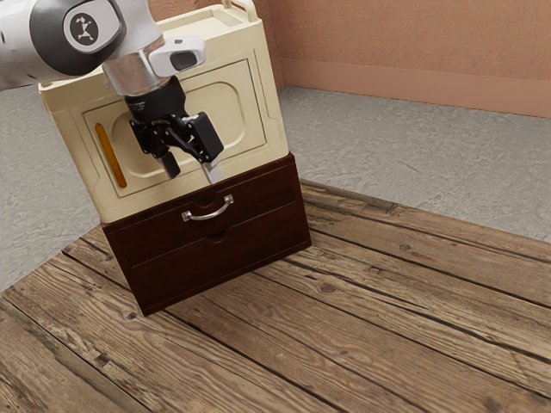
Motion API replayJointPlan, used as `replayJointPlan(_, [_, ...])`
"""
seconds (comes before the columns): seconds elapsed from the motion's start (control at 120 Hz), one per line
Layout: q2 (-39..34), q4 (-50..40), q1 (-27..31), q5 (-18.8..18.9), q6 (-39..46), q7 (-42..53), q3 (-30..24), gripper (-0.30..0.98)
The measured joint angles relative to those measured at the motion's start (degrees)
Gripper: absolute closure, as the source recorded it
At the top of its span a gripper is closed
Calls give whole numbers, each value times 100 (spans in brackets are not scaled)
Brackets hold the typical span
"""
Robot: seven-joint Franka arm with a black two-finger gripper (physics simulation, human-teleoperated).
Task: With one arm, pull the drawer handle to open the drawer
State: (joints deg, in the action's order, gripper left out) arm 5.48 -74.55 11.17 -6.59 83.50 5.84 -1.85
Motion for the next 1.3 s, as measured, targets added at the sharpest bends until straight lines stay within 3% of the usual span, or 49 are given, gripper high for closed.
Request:
replayJointPlan(0.242, [-23, 45, 1, 39, -3, 23, -7, 0])
replayJointPlan(0.375, [-357, 702, 12, 161, -162, 36, -60, 0])
replayJointPlan(0.55, [-813, 788, 312, 690, -293, 87, -673, 0])
replayJointPlan(0.667, [-831, 632, -24, 1164, -195, 171, -948, 0])
replayJointPlan(0.783, [-834, 393, -318, 1384, -77, 285, -1019, 0])
replayJointPlan(1.208, [-283, -190, -14, 1405, 129, 638, -1039, 1])
replayJointPlan(1.3, [-221, -506, 46, 1474, 578, 908, -1037, 4])
